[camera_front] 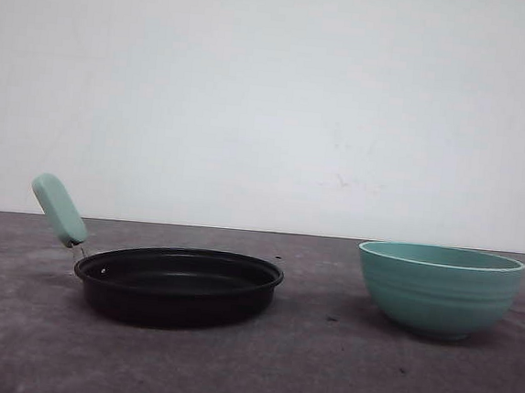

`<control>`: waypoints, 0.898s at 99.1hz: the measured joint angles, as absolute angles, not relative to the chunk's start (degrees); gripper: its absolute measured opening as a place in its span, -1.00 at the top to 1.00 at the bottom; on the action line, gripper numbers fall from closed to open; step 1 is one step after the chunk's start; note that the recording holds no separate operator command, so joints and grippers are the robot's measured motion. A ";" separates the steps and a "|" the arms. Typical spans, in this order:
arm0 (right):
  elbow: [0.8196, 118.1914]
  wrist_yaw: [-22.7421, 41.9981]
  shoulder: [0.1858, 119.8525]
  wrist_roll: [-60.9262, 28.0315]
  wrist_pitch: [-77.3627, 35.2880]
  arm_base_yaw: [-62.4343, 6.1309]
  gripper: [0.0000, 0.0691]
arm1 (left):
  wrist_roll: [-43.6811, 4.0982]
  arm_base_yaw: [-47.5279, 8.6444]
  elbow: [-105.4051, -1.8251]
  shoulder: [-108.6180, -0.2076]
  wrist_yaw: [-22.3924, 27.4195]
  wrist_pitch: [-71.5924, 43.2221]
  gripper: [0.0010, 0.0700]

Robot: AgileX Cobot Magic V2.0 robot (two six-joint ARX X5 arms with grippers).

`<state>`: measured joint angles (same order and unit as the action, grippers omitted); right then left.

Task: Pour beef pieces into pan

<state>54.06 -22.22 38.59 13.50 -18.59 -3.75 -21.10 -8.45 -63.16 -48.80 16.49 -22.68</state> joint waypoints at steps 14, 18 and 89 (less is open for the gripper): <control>54.06 -22.41 40.14 14.11 -18.83 -3.75 -0.72 | -19.84 -8.49 -63.16 -49.12 16.47 -26.55 -0.47; 54.06 -22.41 40.53 14.44 -18.98 -3.75 -0.87 | -19.35 -8.49 -63.16 -49.25 16.38 -28.21 -0.50; 54.26 -22.39 48.03 13.54 -34.35 -3.75 -0.98 | -32.34 -8.75 -43.29 -61.28 17.45 -23.27 -0.55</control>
